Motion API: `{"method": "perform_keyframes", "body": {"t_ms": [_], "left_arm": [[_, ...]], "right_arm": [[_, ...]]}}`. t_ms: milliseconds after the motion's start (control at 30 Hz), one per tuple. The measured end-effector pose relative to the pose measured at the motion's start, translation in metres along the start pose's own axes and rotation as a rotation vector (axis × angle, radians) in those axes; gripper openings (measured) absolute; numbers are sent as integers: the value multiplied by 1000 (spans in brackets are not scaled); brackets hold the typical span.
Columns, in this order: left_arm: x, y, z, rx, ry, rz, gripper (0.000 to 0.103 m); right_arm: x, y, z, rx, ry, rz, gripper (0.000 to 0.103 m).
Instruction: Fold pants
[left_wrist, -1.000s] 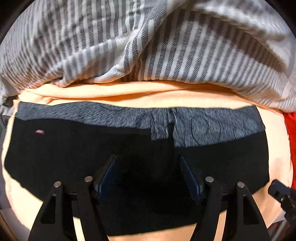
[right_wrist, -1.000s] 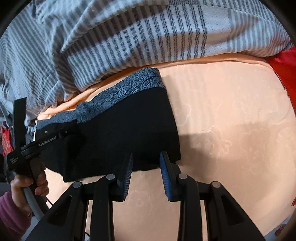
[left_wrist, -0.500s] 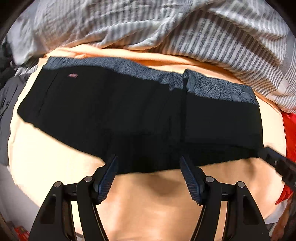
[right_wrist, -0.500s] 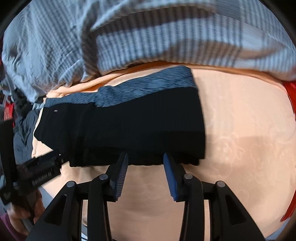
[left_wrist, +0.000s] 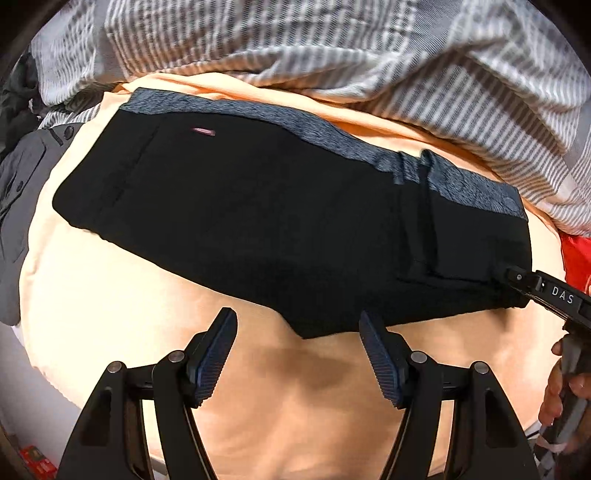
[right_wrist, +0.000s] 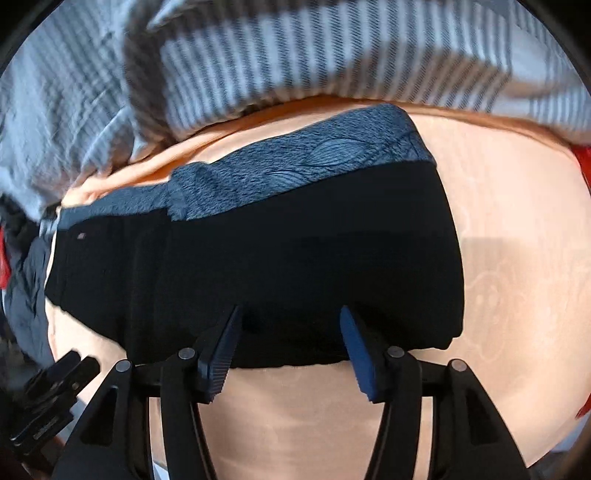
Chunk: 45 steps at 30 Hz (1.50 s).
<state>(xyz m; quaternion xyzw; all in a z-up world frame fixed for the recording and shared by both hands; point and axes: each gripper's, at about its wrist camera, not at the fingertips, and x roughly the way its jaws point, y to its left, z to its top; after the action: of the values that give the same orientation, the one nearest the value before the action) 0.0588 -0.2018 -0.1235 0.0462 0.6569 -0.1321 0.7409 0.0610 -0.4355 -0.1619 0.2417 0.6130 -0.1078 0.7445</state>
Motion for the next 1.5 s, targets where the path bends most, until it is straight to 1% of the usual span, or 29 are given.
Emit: {"method": "perform_keyframes", "body": {"t_ms": [100, 200, 300, 367, 467, 533, 633, 800, 867, 933, 1000, 1067, 1133, 1167, 1267, 1367, 1400, 1433, 1500], "left_arm": [[1, 12, 1, -12, 2, -4, 70], [1, 27, 3, -54, -5, -16, 70], [0, 43, 5, -105, -15, -44, 70], [1, 52, 9, -122, -12, -40, 70], [3, 64, 12, -138, -5, -13, 70], [4, 70, 14, -152, 3, 4, 70], [4, 78, 15, -173, 6, 11, 70], [5, 84, 15, -180, 8, 18, 70], [6, 87, 15, -184, 8, 23, 70], [6, 91, 16, -194, 7, 22, 70], [6, 94, 17, -206, 8, 19, 70], [6, 97, 17, -209, 6, 20, 70], [4, 99, 18, -205, 2, 19, 70], [4, 100, 19, -204, 1, 17, 70], [2, 106, 21, -212, -2, -18, 70], [-6, 129, 20, -303, -51, -141, 70], [-7, 143, 19, -359, -71, -195, 70], [-8, 152, 19, -393, -80, -217, 70], [-7, 170, 19, -441, -98, -222, 70]], "right_arm": [[1, 7, -2, -16, -9, -20, 67], [3, 19, -4, -66, 1, -75, 69], [3, 26, -5, -80, 15, -100, 70], [2, 32, -6, -88, 22, -121, 70], [2, 41, -8, -99, 37, -134, 70], [-3, 52, -10, -113, 31, -143, 70], [-6, 75, -10, -144, 11, -139, 70], [-8, 115, -11, -230, -6, -112, 70], [-4, 125, -11, -254, 0, -104, 70], [11, 137, -5, -260, 28, -88, 70], [27, 136, -4, -252, 73, -75, 70], [44, 130, -8, -212, 132, -77, 70], [50, 126, -9, -190, 131, -75, 71], [50, 127, -9, -191, 127, -69, 74], [53, 131, -10, -206, 132, -71, 77], [57, 137, -10, -209, 135, -88, 77], [61, 140, -10, -206, 135, -90, 77], [63, 143, -9, -206, 135, -92, 77], [66, 146, -11, -216, 134, -103, 78]]}}
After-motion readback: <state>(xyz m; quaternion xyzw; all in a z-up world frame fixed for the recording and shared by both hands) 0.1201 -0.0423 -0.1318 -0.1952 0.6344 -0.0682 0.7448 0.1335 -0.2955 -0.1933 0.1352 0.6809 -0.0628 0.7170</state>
